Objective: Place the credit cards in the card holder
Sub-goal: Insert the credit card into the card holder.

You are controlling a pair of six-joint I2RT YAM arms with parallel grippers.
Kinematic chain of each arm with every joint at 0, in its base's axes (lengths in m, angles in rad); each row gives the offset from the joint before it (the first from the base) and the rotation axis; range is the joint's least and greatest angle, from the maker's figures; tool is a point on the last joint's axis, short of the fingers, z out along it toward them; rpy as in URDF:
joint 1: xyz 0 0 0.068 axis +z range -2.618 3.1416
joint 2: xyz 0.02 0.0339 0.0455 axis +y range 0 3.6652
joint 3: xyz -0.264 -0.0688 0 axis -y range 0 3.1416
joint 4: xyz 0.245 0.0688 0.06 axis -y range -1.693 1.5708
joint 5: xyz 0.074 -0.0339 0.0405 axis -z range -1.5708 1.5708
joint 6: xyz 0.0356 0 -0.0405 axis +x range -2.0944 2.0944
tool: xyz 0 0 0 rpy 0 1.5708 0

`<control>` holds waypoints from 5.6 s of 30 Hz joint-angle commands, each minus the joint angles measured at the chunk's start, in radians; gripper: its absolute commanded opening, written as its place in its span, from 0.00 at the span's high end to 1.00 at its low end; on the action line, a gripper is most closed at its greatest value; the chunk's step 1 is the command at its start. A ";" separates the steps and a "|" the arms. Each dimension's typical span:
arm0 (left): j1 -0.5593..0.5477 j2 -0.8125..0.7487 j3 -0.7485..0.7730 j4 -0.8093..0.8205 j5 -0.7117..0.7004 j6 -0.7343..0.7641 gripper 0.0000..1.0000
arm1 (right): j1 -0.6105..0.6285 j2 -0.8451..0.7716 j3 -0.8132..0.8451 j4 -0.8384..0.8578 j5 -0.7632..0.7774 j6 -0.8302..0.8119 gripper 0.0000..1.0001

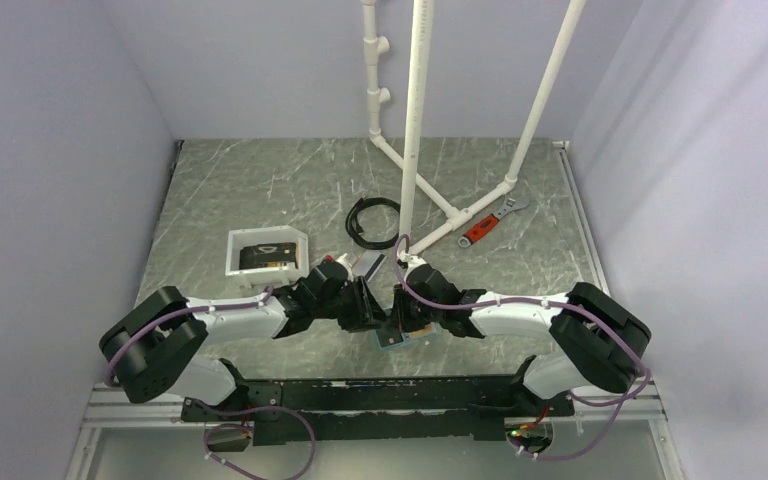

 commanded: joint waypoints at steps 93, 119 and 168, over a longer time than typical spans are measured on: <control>0.065 -0.217 -0.042 -0.233 -0.170 -0.073 0.43 | 0.250 -0.014 0.128 -0.274 0.386 0.052 0.33; 0.081 -0.250 -0.024 -0.262 -0.144 -0.052 0.41 | 0.353 0.170 0.288 -0.413 0.505 0.103 0.50; 0.080 0.075 0.070 0.061 0.088 -0.041 0.61 | 0.277 -0.137 0.132 -0.296 0.377 0.043 0.28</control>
